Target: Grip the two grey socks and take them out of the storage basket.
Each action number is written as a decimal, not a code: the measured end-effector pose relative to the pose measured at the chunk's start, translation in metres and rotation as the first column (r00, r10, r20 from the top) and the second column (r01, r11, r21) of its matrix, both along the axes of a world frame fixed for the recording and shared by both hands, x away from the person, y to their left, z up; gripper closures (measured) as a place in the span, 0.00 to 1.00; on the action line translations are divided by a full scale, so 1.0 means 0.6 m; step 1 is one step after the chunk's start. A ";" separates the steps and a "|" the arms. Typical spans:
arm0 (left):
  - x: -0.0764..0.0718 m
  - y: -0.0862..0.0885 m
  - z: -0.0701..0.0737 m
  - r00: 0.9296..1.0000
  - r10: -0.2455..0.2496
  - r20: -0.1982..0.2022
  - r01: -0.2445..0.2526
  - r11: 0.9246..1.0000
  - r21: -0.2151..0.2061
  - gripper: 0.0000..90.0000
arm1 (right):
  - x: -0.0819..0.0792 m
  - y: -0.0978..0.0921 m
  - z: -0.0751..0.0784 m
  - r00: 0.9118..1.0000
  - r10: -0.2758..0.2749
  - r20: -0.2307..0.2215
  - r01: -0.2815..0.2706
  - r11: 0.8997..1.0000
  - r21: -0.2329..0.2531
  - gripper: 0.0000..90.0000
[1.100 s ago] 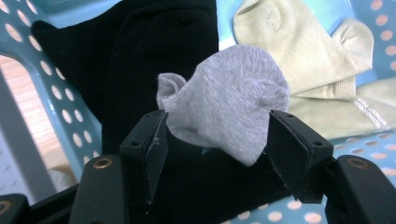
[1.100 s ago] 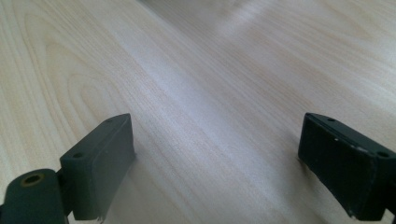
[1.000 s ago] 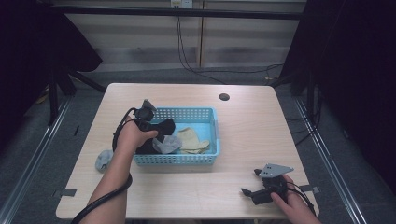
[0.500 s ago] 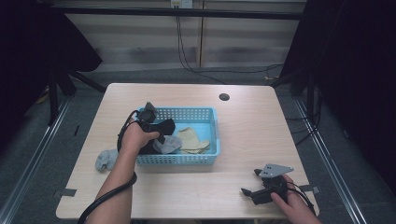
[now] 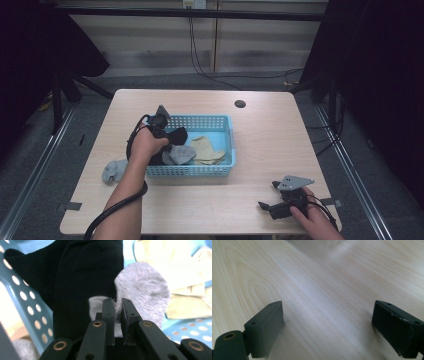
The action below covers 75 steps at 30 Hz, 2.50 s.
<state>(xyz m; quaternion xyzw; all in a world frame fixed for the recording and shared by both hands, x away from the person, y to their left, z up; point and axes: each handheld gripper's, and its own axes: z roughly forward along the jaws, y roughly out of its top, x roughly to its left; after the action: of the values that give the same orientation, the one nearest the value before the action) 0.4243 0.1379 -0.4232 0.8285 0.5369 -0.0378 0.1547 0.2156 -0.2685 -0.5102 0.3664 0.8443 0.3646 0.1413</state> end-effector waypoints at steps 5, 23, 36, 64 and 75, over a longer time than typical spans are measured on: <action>-0.002 0.004 0.025 1.000 -0.013 0.008 0.013 1.000 -0.001 0.92 | 0.000 0.000 0.000 1.000 -0.001 0.005 0.001 1.000 -0.002 0.11; -0.003 0.015 0.100 0.999 -0.024 0.027 0.023 1.000 0.006 0.92 | 0.000 0.000 0.000 1.000 -0.001 0.000 0.001 1.000 -0.001 0.11; -0.002 0.022 0.150 0.999 -0.012 0.039 0.011 1.000 0.018 0.92 | 0.000 0.000 0.000 1.000 0.001 -0.001 -0.001 1.000 -0.002 0.11; -0.015 0.087 0.229 0.996 0.055 0.071 -0.058 0.998 0.031 0.92 | 0.000 0.000 0.000 1.000 0.002 -0.004 -0.002 1.000 0.002 0.11; -0.021 0.122 0.225 0.993 0.102 0.063 -0.103 0.994 0.023 0.92 | 0.000 0.000 0.000 1.000 0.000 0.003 0.000 1.000 -0.003 0.11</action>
<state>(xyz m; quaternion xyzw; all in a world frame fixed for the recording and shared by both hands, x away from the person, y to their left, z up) 0.4117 0.2108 -0.2883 0.8025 0.5742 0.0029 0.1622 0.2158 -0.2688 -0.5099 0.3658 0.8446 0.3639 0.1430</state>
